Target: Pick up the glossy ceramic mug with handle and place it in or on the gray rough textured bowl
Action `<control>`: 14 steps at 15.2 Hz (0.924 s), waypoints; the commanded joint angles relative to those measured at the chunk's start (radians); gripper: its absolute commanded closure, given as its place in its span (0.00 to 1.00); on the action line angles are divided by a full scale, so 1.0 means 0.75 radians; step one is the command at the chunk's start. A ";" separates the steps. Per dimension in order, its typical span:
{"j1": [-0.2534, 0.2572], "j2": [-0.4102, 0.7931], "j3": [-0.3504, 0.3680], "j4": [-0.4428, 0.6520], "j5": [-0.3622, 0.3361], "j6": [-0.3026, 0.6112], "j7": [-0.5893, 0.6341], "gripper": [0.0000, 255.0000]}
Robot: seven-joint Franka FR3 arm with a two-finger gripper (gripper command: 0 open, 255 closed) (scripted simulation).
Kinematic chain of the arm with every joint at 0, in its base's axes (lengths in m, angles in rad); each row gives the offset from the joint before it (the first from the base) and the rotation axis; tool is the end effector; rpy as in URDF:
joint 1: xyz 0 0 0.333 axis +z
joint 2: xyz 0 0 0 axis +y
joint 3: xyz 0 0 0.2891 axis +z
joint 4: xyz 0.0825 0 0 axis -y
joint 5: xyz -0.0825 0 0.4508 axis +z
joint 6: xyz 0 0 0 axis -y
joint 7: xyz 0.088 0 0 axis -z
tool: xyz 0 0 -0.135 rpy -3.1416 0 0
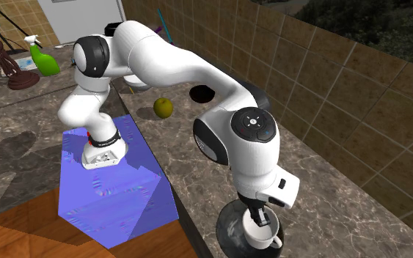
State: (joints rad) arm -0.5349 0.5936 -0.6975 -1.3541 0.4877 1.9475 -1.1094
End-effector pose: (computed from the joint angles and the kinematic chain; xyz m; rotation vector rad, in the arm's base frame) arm 0.3792 -0.6719 0.3818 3.0402 -0.2458 0.2249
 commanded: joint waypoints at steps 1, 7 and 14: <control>0.001 -0.001 0.000 -0.001 0.000 0.001 0.000 1.00; 0.000 0.000 0.000 -0.001 0.000 0.001 0.000 0.00; -0.005 -0.054 -0.024 0.088 -0.037 -0.129 0.026 0.00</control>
State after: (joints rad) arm -0.5363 0.5563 -0.7138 -1.2988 0.4626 1.8648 -1.0911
